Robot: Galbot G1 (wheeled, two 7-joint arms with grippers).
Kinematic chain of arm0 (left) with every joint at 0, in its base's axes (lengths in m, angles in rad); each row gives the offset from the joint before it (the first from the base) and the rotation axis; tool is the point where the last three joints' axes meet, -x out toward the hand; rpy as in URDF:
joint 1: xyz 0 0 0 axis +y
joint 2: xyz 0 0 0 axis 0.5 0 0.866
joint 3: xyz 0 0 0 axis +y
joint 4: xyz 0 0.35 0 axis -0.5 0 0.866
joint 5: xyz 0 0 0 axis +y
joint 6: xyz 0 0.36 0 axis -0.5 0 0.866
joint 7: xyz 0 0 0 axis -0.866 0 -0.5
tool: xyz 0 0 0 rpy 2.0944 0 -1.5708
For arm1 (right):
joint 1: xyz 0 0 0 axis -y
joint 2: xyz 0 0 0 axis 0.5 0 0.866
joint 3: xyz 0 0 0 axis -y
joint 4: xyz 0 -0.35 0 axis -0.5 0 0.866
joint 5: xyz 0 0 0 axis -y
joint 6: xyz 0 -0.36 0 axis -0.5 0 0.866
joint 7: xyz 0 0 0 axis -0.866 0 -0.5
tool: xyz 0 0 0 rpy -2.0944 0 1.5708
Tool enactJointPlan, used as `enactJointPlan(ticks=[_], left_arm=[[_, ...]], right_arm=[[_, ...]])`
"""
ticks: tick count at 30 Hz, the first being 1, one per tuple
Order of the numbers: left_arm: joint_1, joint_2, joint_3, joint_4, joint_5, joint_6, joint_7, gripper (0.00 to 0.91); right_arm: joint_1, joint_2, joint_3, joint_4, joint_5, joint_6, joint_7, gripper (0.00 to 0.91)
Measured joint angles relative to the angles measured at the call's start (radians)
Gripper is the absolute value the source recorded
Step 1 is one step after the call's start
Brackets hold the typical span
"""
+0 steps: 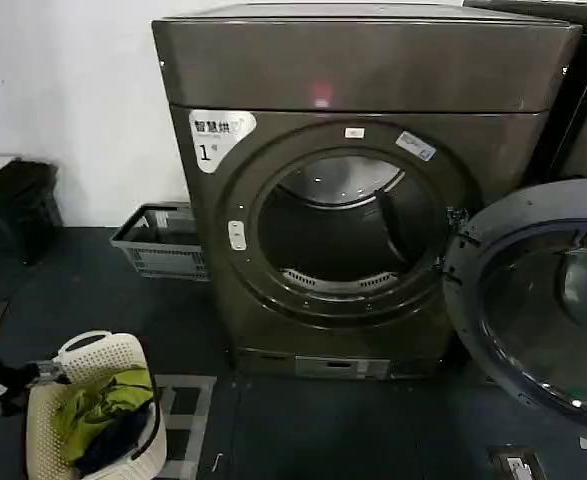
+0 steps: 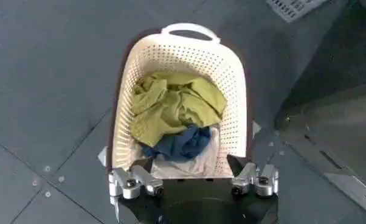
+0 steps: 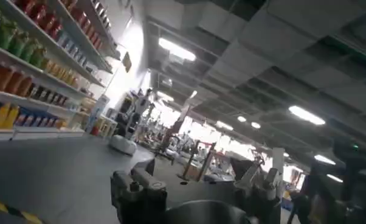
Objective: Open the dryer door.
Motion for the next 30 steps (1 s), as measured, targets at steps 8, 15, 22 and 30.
enactJointPlan(ticks=[8, 15, 22, 30], left_arm=[[-0.001, -0.002, 0.008, 0.022, -0.004, 0.0, -0.006, 0.907], [-0.009, -0.003, 0.03, 0.043, -0.004, 0.0, -0.006, 0.907], [-0.013, -0.004, 0.047, 0.038, 0.004, 0.0, -0.005, 0.907], [-0.016, -0.006, 0.065, 0.042, 0.033, 0.0, 0.002, 0.907]], right_arm=[[0.0, -0.003, 0.002, -0.011, 0.0, 0.013, 0.001, 0.907], [0.0, -0.003, 0.001, -0.02, -0.002, 0.02, 0.001, 0.907], [-0.003, -0.006, 0.015, -0.035, -0.005, 0.011, -0.001, 0.907], [-0.004, -0.004, 0.012, -0.067, -0.008, 0.018, 0.003, 0.907]])
